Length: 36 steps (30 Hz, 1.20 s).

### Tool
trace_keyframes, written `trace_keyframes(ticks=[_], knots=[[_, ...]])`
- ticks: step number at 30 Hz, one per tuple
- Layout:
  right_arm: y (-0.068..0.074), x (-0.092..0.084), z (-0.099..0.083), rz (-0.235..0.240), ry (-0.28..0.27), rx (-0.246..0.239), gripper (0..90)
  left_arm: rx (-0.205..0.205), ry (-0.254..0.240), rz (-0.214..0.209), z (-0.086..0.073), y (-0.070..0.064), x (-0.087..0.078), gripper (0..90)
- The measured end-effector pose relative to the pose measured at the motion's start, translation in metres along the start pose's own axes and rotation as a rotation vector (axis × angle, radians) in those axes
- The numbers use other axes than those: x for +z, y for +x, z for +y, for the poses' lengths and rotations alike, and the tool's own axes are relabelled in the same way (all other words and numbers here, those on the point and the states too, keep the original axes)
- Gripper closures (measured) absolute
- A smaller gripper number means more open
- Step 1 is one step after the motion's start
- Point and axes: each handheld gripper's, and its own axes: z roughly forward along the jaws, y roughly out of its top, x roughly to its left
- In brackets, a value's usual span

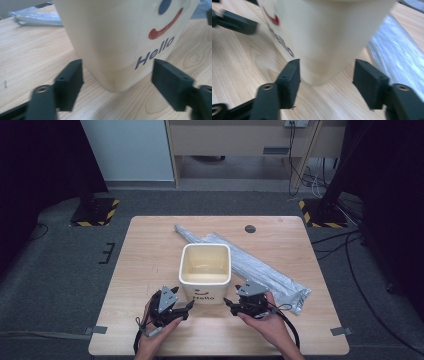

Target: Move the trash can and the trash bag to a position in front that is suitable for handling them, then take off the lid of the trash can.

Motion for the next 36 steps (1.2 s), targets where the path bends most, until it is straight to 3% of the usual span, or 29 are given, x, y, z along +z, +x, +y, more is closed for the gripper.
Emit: trace_keyframes(ticks=[4, 6, 8, 15, 18, 24, 28, 31, 36], knots=[[-0.014, -0.007, -0.014, -0.054, 0.022, 0.032, 22.3, 0.009, 0.033, 0.012, -0.004, 0.006, -0.012, 11.4], [-0.02, -0.01, -0.018, -0.065, 0.028, 0.041, 16.6, -0.02, 0.046, 0.026, -0.006, 0.012, -0.018, 2.4], [-0.025, -0.011, -0.022, -0.074, 0.027, 0.051, 13.4, -0.049, 0.045, 0.034, -0.008, 0.019, -0.023, 3.0], [-0.036, -0.008, -0.027, -0.129, 0.012, 0.042, 10.9, -0.033, 0.119, 0.041, 0.004, 0.052, -0.025, 4.3], [-0.037, -0.005, -0.03, -0.116, 0.013, 0.058, 11.8, -0.021, 0.138, 0.038, 0.012, 0.064, -0.022, 3.6], [-0.037, -0.004, -0.034, -0.114, 0.026, 0.048, 12.6, 0.005, 0.161, 0.06, 0.029, 0.079, -0.014, 3.8], [-0.038, -0.008, -0.038, -0.109, 0.022, 0.049, 11.4, -0.01, 0.167, 0.074, 0.043, 0.093, -0.009, 4.5], [-0.039, -0.01, -0.04, -0.094, 0.007, 0.06, 11.3, -0.034, 0.172, 0.061, 0.057, 0.103, -0.005, 4.7], [-0.037, -0.007, -0.044, -0.081, 0.023, 0.057, 16.4, -0.046, 0.197, 0.07, 0.076, 0.121, -0.001, 5.1]])
